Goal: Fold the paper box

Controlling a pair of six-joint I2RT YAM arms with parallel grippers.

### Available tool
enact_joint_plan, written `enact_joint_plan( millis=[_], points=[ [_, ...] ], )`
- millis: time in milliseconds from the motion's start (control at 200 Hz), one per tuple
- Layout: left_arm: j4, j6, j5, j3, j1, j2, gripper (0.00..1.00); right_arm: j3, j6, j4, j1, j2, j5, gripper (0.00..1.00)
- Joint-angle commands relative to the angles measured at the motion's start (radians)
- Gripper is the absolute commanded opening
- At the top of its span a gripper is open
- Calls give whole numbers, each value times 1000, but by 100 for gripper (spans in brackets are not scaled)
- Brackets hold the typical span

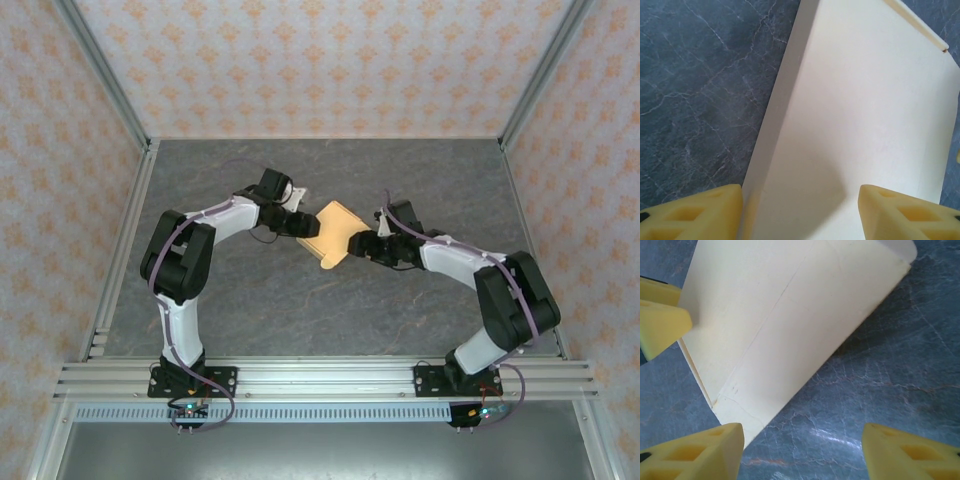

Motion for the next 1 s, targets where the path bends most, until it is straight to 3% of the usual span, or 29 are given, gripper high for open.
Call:
enact_joint_plan(
  millis=[0, 185, 601, 996],
  points=[
    [-19, 7, -20, 39, -2, -14, 64, -32, 73, 125, -6, 27, -42, 63],
    [-56, 19, -21, 102, 11, 26, 64, -57, 177, 295, -8, 84, -94, 56],
    [-126, 39, -19, 187, 19, 97, 58, -89, 230, 413, -8, 135, -120, 30],
    [-101, 7, 77, 158, 33, 115, 41, -99, 260, 499, -13, 149, -129, 13]
  ],
)
